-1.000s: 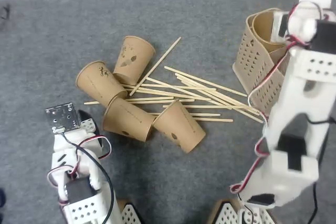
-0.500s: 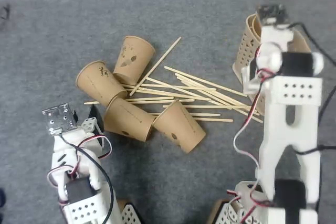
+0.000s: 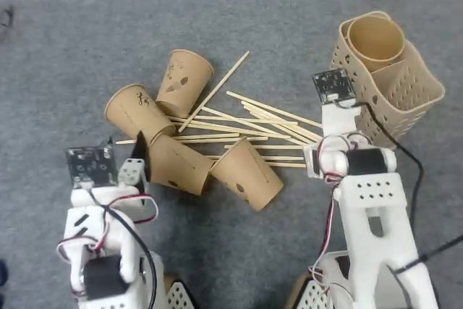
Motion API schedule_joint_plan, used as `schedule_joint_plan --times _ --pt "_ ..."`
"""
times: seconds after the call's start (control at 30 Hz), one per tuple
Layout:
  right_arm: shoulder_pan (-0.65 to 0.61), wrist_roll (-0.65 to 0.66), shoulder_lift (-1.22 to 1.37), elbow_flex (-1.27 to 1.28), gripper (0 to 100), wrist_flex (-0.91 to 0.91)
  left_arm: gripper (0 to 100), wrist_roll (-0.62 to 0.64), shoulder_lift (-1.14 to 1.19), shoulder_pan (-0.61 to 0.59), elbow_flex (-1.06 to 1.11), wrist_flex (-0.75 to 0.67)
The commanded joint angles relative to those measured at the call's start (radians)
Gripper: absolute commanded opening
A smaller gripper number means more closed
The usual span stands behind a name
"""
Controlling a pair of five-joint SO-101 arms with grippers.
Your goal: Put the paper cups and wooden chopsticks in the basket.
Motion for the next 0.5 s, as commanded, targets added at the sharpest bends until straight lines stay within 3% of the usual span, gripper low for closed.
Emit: schedule_joint_plan --times 0.0,0.2,0.47 --pt "0.051 0.012 -0.035 0.051 18.7 -0.11 18 -0.032 -0.009 0.158 -0.127 0.074" --pt "0.136 0.011 -0.035 0.184 18.7 -0.315 18 -0.029 0.064 0.451 -0.117 0.071" --pt "0.174 0.003 -0.036 0.209 18.7 -0.358 18 0.029 0.652 0.511 -0.358 -0.052"
